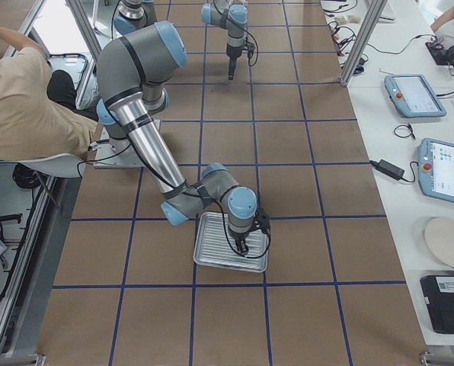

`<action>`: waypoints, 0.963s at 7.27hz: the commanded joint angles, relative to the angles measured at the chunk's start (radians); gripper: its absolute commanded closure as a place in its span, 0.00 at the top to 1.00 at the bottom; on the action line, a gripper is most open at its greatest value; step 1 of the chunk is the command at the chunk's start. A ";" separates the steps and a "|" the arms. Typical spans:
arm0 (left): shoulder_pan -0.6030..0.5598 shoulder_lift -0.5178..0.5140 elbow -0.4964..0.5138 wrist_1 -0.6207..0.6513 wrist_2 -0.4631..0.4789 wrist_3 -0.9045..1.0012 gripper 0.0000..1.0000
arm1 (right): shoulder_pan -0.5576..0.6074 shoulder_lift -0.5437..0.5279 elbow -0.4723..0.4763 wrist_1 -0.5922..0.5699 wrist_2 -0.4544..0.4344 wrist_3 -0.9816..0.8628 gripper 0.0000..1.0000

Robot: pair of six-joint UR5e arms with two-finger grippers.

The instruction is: Place bearing gear from tray to pile

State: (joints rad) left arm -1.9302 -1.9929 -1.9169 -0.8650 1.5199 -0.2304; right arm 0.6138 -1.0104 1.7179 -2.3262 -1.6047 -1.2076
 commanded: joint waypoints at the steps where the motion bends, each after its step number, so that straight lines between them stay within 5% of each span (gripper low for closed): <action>1: -0.009 0.000 0.001 -0.005 -0.006 -0.001 0.73 | 0.000 -0.002 -0.001 0.004 0.003 -0.001 0.05; 4: -0.007 0.000 -0.001 -0.016 -0.010 -0.001 0.07 | 0.000 -0.007 0.000 0.001 0.000 0.010 0.11; 6: -0.006 0.005 0.004 -0.017 -0.003 -0.001 0.00 | 0.000 -0.007 0.000 0.002 0.002 0.007 0.67; 7: 0.003 0.031 0.013 -0.041 -0.003 0.011 0.00 | 0.000 -0.008 -0.001 0.002 0.002 0.008 0.69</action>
State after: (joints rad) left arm -1.9340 -1.9826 -1.9117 -0.8877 1.5154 -0.2286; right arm 0.6136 -1.0173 1.7178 -2.3241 -1.6032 -1.2005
